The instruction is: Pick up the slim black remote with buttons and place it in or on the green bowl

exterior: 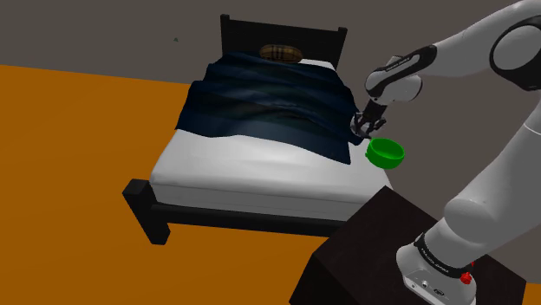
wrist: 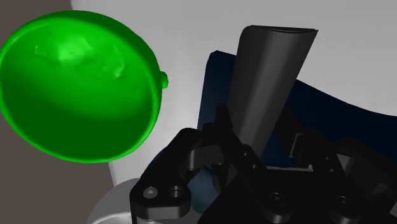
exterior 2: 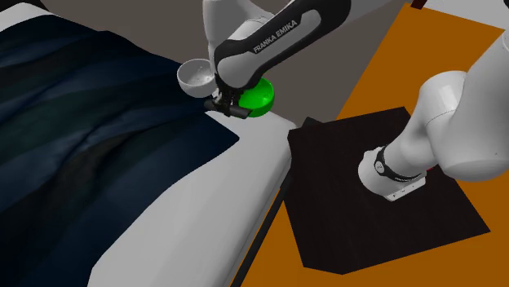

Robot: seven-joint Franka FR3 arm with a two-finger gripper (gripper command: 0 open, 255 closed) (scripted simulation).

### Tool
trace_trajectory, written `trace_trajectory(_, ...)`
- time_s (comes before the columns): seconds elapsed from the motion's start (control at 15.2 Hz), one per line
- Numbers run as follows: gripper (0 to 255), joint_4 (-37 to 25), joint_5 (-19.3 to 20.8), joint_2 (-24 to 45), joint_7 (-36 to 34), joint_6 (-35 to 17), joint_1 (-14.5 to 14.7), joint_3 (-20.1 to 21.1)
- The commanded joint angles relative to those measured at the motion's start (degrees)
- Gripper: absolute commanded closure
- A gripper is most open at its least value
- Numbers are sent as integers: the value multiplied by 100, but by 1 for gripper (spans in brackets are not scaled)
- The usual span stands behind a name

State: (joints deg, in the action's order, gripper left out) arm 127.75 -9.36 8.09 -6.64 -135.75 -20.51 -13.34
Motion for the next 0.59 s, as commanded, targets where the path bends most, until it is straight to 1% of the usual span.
trace_trajectory(0.0,255,80,-13,-44,302,-11,-164,-119)
trace_trajectory(0.53,255,203,-72,-85,1480,21,-817,-600)
